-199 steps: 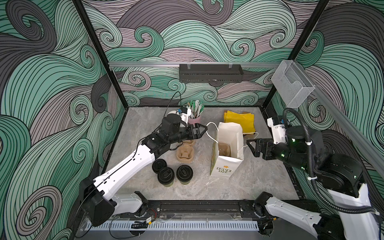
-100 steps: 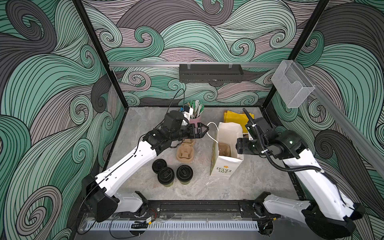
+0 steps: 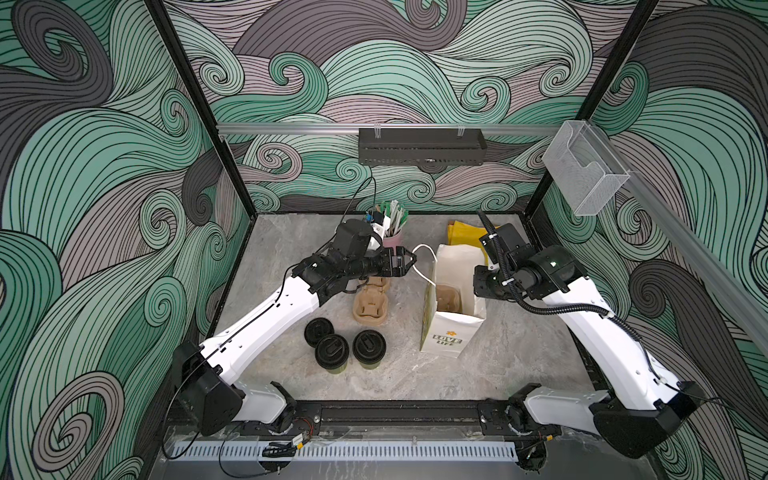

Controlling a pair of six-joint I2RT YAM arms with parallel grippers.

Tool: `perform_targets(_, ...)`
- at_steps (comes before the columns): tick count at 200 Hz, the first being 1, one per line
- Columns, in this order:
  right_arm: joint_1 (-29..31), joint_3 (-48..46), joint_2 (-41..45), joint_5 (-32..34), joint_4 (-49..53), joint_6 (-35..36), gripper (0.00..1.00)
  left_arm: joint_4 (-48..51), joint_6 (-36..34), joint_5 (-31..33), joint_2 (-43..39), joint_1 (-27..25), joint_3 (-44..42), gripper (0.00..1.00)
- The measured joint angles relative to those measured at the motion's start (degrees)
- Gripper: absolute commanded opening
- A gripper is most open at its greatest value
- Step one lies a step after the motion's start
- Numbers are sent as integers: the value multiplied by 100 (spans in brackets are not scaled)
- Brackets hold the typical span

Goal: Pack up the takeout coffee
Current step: 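Draw the right gripper back from the bag while the left keeps holding its rim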

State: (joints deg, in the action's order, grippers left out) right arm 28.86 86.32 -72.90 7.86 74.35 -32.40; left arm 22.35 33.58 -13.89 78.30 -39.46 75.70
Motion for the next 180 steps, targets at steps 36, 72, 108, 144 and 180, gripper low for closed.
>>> perform_targets(36, -46, 0, -31, -264, -15, -42, 7, 282, 4, -208, 0, 7, 0, 78)
perform_targets(72, -48, 0, -39, -378, -129, 184, 3, 358, 48, -354, 153, 59, 59, 60)
perform_targets(108, -48, 24, -188, -396, -284, 378, 2, 332, 175, -573, 603, 234, 280, 47)
perform_targets(144, -50, 37, -284, -452, -573, 457, 1, 295, 232, -826, 822, 367, 529, 19)
perform_targets(180, -94, 136, -422, -446, -822, 551, 0, 162, 299, -1095, 894, 448, 763, 0)
